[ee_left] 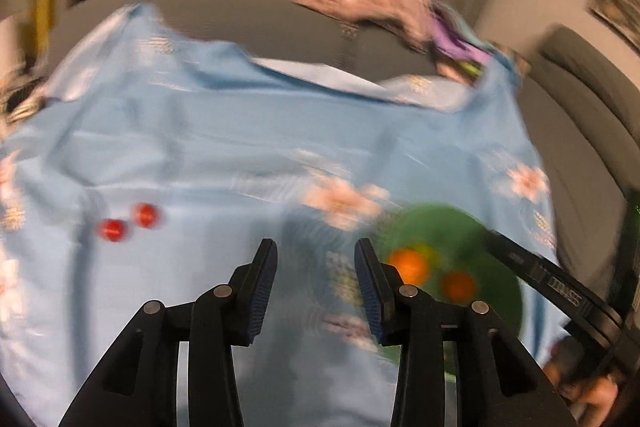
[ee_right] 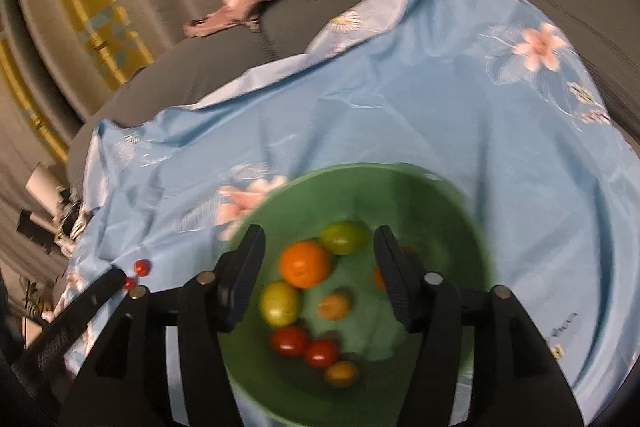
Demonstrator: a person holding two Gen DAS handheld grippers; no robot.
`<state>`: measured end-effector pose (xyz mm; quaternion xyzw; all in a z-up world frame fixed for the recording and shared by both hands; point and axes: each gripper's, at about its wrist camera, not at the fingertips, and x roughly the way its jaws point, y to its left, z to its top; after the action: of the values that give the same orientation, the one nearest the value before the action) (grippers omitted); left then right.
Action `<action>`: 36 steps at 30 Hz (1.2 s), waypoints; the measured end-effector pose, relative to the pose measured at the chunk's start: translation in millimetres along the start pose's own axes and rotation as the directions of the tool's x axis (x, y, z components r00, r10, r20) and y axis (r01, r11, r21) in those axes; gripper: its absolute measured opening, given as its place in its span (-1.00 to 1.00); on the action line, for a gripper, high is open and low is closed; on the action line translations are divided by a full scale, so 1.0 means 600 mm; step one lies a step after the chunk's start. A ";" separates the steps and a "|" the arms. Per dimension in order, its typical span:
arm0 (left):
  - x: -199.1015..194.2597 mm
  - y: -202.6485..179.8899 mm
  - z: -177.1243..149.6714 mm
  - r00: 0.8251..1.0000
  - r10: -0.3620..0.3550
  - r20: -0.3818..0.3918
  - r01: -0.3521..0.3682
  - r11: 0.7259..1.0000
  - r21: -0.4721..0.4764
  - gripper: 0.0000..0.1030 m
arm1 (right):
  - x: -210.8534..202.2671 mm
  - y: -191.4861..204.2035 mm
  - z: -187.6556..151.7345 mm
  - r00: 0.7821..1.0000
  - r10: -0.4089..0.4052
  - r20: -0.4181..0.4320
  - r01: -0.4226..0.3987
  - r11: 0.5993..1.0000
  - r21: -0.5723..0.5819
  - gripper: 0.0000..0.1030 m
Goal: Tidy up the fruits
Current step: 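Move both grippers back to the last two red tomatoes, then grasp a red tomato with the right gripper while the left grasps the other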
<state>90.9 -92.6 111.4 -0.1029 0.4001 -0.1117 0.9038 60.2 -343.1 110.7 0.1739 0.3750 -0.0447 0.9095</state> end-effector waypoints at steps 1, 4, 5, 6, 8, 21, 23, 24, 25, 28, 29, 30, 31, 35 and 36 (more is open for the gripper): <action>-0.004 0.029 0.008 0.999 0.044 0.013 -0.044 0.999 -0.032 -0.18 | 0.004 0.014 0.000 1.000 0.022 -0.004 -0.022 1.000 -0.013 0.29; -0.009 0.120 0.024 0.988 0.152 0.034 -0.145 0.978 -0.147 -0.15 | 0.026 0.074 0.003 0.996 0.084 -0.029 -0.086 0.994 -0.063 0.30; -0.008 0.152 0.027 0.984 0.176 0.029 -0.168 0.968 -0.189 -0.15 | 0.039 0.101 0.004 0.992 0.114 -0.048 -0.117 0.989 -0.086 0.30; -0.006 0.174 0.028 0.982 0.186 0.026 -0.176 0.961 -0.215 -0.15 | 0.056 0.130 0.004 0.986 0.150 -0.077 -0.158 0.982 -0.107 0.30; 0.011 0.226 0.030 0.978 0.208 -0.006 -0.201 0.938 -0.284 -0.15 | 0.094 0.183 0.003 0.965 0.217 -0.146 -0.236 0.963 -0.129 0.30; 0.075 0.306 0.021 0.970 0.209 -0.121 -0.240 0.897 -0.372 -0.25 | 0.351 0.405 -0.076 0.836 0.264 -0.482 -0.373 0.916 -0.145 -0.16; 0.072 0.313 0.022 0.971 0.209 -0.117 -0.239 0.890 -0.389 -0.26 | 0.358 0.417 -0.083 0.826 0.272 -0.493 -0.389 0.909 -0.150 -0.17; 0.071 0.315 0.022 0.971 0.211 -0.116 -0.240 0.887 -0.394 -0.27 | 0.361 0.423 -0.088 0.825 0.269 -0.498 -0.391 0.907 -0.158 -0.25; 0.070 0.316 0.022 0.971 0.208 -0.115 -0.237 0.886 -0.398 -0.27 | 0.365 0.427 -0.090 0.825 0.258 -0.503 -0.387 0.906 -0.170 -0.33; 0.073 0.319 0.020 0.976 0.186 -0.115 -0.217 0.884 -0.415 -0.30 | 0.366 0.429 -0.094 0.828 0.258 -0.498 -0.395 0.899 -0.190 -0.47; 0.074 0.319 0.020 0.976 0.184 -0.117 -0.216 0.884 -0.414 -0.30 | 0.365 0.426 -0.094 0.825 0.262 -0.500 -0.399 0.897 -0.188 -0.48; 0.077 0.317 0.020 0.976 0.182 -0.119 -0.215 0.886 -0.410 -0.30 | 0.363 0.422 -0.093 0.826 0.260 -0.499 -0.395 0.900 -0.185 -0.48; 0.080 0.316 0.020 0.977 0.176 -0.122 -0.212 0.888 -0.409 -0.30 | 0.358 0.417 -0.091 0.830 0.252 -0.498 -0.386 0.904 -0.186 -0.48; 0.103 0.308 0.015 0.979 0.135 -0.153 -0.187 0.893 -0.409 -0.30 | 0.320 0.376 -0.069 0.853 0.262 -0.452 -0.369 0.915 -0.165 -0.48; 0.110 0.306 0.014 0.978 0.131 -0.164 -0.188 0.895 -0.405 -0.30 | 0.307 0.363 -0.065 0.861 0.256 -0.440 -0.357 0.919 -0.165 -0.48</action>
<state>162.3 64.6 20.3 -0.2533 0.4807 0.0447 0.8383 212.0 -116.4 18.2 0.1255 0.5269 0.1848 0.8200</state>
